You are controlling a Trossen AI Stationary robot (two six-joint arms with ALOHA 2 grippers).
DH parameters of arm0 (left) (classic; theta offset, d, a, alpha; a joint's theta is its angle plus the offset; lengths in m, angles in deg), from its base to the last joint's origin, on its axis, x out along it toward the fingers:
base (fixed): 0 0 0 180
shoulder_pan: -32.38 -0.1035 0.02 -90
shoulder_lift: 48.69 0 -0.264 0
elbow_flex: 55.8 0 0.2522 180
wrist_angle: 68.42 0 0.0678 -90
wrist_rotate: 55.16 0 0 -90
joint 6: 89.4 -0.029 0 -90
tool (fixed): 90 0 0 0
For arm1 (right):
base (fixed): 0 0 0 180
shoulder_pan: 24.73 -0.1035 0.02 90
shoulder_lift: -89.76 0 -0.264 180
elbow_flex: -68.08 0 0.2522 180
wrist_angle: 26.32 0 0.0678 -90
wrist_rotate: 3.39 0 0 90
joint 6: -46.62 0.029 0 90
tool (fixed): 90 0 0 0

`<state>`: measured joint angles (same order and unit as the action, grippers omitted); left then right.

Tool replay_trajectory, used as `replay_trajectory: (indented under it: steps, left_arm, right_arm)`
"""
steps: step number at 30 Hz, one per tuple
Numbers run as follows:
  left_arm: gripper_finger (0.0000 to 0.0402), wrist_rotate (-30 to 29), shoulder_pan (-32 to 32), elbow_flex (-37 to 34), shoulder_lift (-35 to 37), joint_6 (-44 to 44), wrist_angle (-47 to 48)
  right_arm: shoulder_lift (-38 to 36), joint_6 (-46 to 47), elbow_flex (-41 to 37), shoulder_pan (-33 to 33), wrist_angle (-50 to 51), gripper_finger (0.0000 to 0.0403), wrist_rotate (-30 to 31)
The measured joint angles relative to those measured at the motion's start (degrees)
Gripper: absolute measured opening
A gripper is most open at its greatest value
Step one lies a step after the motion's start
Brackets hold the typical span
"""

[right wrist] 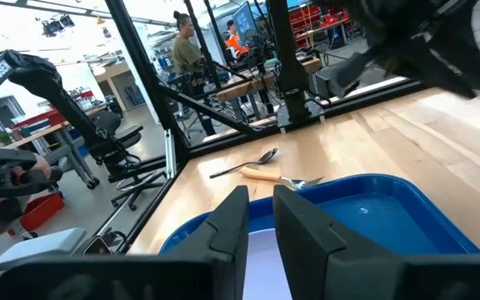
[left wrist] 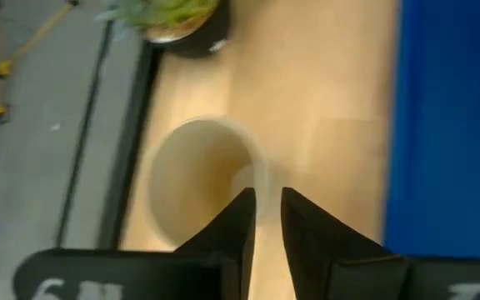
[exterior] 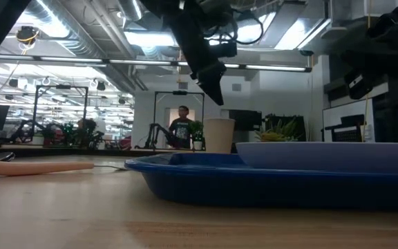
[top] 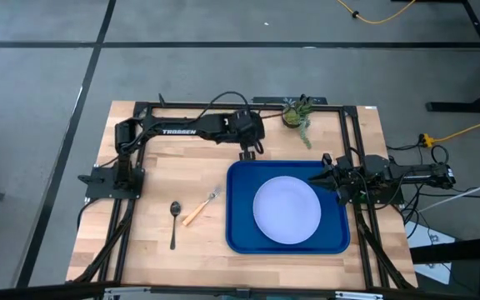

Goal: Pick and place plate/cup/fork/spoon on tray
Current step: Put the white cup on the blue serving tray to the top left of the white plate

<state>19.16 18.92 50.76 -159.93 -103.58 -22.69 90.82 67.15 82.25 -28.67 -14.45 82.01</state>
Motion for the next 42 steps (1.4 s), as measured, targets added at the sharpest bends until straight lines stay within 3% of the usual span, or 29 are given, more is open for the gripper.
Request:
replay_trajectory:
  steps: [11,27,29,35,42]
  left_arm:
    - [0.0064,15.5,-6.0,0.0,0.0,0.5,0.0]
    - [0.0064,15.6,-5.7,-0.1,0.0,-2.7,0.5]
    - [0.0064,13.2,-4.8,-0.1,0.0,-2.6,0.4]
    - [0.0065,-1.8,-1.2,-0.1,0.0,-2.6,0.2]
    - [0.0079,-6.3,1.8,-0.2,0.0,-2.6,0.0]
  right_arm:
    - [0.0,0.1,0.0,0.0,0.0,0.0065,0.0]
    - [0.0,0.0,0.0,0.0,0.0,0.0065,0.0]
    - [0.0,0.0,0.0,0.0,0.0,0.0065,0.0]
    - [0.0,0.0,0.0,0.0,0.0,0.0065,0.0]
    - [0.0,0.0,0.0,0.0,0.0,0.0065,0.0]
